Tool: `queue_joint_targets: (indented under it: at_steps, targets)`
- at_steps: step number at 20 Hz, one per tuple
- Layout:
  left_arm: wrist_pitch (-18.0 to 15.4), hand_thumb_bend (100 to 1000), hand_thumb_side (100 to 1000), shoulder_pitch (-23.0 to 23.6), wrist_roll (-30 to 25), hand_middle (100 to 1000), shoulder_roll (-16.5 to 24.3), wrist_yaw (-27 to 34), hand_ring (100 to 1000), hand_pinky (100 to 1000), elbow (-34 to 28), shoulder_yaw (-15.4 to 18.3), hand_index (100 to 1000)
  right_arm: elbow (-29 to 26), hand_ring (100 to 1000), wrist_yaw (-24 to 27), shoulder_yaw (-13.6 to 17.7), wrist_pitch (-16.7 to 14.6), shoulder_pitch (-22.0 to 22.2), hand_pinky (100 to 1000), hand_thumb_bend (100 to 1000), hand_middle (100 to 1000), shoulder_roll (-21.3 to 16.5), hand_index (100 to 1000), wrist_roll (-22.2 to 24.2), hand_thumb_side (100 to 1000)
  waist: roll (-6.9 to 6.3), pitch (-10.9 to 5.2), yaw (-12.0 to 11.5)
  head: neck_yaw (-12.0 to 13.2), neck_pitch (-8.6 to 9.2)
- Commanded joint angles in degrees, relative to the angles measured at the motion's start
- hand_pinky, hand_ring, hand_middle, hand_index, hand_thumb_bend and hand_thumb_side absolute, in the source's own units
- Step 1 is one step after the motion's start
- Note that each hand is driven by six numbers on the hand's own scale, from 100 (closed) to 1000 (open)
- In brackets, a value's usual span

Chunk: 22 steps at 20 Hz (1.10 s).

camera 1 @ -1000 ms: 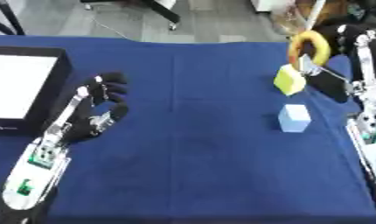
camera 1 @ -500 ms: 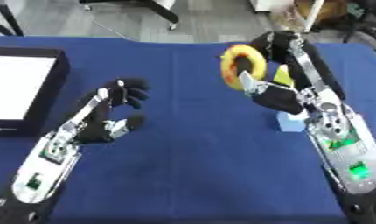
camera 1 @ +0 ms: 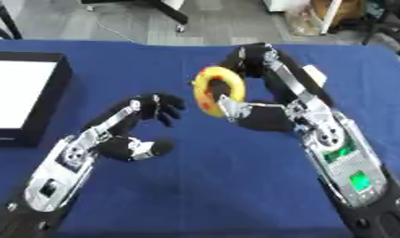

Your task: Pick up the objects with one hand, pass them to the other hand, and then place them into the box on the other side of the table.

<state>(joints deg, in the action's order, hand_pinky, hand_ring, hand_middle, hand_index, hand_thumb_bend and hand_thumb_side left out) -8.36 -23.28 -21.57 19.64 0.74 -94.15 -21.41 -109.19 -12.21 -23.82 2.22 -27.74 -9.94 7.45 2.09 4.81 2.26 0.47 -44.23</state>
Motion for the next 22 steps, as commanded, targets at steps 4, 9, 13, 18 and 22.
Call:
queue_joint_targets:
  at_steps: [4, 9, 13, 18, 22]
  targets:
    - [1.51, 644, 594, -3.1, 2.21, 741, -0.54, 1.04, 728, 669, -0.64, -1.18, 850, -2.03, 424, 2.13, -0.69, 0.05, -1.02, 466, 100, 271, 0.15, 311, 1.11, 100, -0.12, -0.72, -0.02, 0.06, 0.11]
    - [2.2, 643, 595, -4.54, 3.23, 741, -1.6, 2.36, 728, 669, -0.75, -1.71, 850, -1.89, 423, 3.92, -1.12, 0.31, -0.98, 462, 100, 271, -0.11, 311, 1.81, 100, -0.1, -0.75, 0.02, 0.13, 0.11]
    - [2.81, 647, 591, -5.58, 4.77, 740, -2.55, 3.9, 724, 665, -0.77, -1.41, 850, -1.46, 423, 4.85, -1.5, 0.53, -0.94, 464, 100, 271, -0.38, 311, 2.21, 100, -0.01, -0.76, -0.06, 0.13, 0.11]
    - [3.56, 650, 587, -6.66, 5.56, 736, -3.02, 6.16, 719, 663, -1.61, -1.77, 847, -0.97, 420, 6.2, -1.74, 0.37, -0.9, 458, 100, 270, -0.46, 310, 1.8, 100, 0.04, -0.78, -0.1, 0.12, 0.11]
    - [4.08, 652, 585, -7.07, 5.12, 735, -3.21, 7.15, 718, 662, -2.48, -2.2, 846, -0.67, 415, 7.62, -1.9, 0.09, -0.89, 448, 100, 267, -0.58, 308, 0.74, 100, 0.07, -0.8, -0.12, 0.01, 0.11]
